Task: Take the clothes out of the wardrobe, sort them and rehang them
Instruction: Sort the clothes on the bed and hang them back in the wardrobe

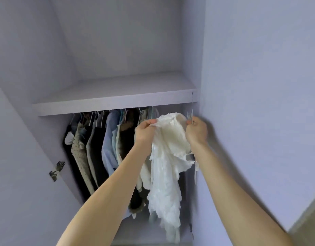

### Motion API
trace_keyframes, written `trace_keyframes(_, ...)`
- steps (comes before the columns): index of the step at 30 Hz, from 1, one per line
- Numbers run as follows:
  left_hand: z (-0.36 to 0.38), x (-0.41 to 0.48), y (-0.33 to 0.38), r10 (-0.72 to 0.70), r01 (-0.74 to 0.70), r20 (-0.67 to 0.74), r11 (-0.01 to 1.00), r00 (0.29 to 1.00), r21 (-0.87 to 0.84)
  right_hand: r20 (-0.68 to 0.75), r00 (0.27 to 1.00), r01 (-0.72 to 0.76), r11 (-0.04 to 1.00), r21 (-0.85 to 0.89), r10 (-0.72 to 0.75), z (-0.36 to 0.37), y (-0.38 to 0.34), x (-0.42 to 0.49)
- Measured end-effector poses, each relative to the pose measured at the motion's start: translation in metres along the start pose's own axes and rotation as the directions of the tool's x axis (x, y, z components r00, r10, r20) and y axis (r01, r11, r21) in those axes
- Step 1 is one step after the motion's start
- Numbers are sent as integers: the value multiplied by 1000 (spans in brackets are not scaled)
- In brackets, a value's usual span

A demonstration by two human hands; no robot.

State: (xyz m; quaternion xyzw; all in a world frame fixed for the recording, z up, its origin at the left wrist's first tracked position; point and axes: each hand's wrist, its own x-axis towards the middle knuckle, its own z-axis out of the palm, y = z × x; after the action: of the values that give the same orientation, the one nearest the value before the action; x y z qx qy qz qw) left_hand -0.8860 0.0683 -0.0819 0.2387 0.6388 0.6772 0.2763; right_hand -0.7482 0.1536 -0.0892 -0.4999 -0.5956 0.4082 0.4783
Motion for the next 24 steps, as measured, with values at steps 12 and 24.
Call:
trace_keyframes(12,51,76,-91,-138,127,25,959,990,252,104,988,-124,990,60,117,30,72,37)
trace_keyframes(24,8,85,-125,18,-320,373,552,928,770,211,904,-377,926,-17,372,88,150,35)
